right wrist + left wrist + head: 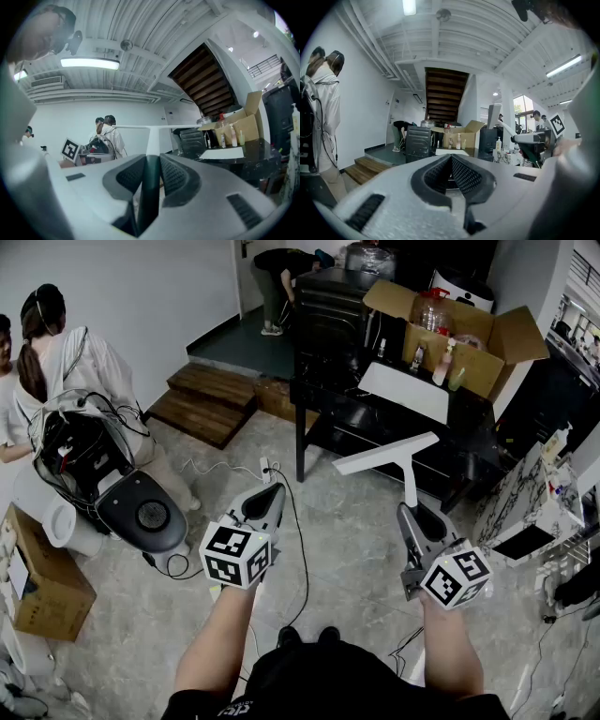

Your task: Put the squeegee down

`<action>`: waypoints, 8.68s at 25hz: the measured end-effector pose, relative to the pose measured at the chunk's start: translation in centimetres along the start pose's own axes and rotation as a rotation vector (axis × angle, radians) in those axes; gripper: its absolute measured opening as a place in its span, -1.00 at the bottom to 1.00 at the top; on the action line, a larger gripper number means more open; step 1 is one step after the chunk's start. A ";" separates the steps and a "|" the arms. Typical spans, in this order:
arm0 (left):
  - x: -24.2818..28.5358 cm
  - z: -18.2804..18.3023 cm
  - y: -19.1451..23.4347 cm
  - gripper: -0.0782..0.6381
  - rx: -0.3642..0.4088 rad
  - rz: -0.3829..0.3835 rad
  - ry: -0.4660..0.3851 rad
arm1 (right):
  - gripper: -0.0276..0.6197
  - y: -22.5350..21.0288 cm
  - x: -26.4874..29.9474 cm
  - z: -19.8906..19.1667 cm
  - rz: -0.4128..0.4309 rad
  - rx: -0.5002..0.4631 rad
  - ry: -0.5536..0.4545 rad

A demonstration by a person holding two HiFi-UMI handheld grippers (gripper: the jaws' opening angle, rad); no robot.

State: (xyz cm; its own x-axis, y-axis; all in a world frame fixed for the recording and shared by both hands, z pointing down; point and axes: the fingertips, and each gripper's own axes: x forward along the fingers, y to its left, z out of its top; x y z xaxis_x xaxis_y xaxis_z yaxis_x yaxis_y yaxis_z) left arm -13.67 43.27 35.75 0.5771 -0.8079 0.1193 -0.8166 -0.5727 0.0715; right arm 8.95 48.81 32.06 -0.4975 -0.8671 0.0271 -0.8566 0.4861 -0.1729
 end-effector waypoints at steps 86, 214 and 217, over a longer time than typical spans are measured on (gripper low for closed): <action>20.2 1.4 14.0 -0.75 -0.020 -0.180 0.031 | -0.61 -8.3 22.0 -0.9 -0.047 0.101 0.050; 65.9 -1.3 34.5 -0.75 -0.016 -0.012 0.284 | -0.61 -48.7 74.5 -17.2 -0.147 0.193 0.621; 66.1 -1.7 34.4 -0.75 -0.020 -0.023 0.288 | -0.61 -49.1 74.9 -17.3 -0.179 0.185 0.625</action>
State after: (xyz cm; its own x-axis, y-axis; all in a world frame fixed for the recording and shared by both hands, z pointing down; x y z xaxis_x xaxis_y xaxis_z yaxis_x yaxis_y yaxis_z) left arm -3.63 -29.64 47.76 0.5709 -0.7207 0.3932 -0.8052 -0.5850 0.0969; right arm 11.42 -38.08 59.60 -0.3834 -0.6790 0.6261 -0.9233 0.2660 -0.2769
